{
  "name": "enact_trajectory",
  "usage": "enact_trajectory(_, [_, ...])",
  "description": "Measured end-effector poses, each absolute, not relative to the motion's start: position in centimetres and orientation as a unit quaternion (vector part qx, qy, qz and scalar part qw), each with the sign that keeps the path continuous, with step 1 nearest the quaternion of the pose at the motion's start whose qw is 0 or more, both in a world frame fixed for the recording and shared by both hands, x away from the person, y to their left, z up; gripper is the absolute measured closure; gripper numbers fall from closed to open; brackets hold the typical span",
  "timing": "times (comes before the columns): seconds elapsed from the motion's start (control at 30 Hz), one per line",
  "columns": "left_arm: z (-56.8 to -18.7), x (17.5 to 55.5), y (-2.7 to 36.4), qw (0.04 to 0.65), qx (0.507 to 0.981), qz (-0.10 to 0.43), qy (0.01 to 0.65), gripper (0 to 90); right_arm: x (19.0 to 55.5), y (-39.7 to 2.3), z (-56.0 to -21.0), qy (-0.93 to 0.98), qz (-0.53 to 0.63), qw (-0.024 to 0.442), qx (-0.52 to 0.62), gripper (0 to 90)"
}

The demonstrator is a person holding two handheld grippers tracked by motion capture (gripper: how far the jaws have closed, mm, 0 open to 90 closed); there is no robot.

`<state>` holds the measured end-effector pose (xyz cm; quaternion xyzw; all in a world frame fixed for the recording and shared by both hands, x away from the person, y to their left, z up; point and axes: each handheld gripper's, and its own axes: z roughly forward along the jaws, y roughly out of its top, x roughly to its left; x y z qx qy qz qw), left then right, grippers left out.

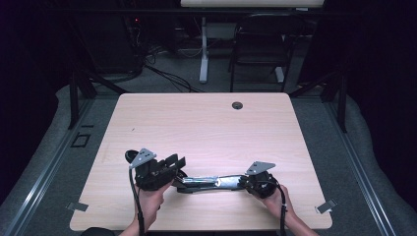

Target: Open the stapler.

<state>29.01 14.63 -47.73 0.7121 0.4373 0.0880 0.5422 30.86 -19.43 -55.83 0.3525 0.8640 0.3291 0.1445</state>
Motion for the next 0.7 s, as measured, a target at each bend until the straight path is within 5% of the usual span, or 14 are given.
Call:
enact_trajectory(0.17, [-47.1,29.3,14.1,0.506,0.77,0.089,0.379,36.8,31.4,-20.3,-54.5,0.862,0.331,0.134,0.359,72.4])
enact_trajectory(0.4, [-47.2,28.1,13.3,0.453,0.825,0.08,0.327,22.4,32.0,-21.1,-53.4,0.87,0.306,0.129,0.364,54.9])
enact_trajectory(0.7, [-48.3,27.0,12.6,0.406,0.865,0.047,0.291,7.9,32.4,-23.0,-51.9,0.861,0.302,0.142,0.385,43.4])
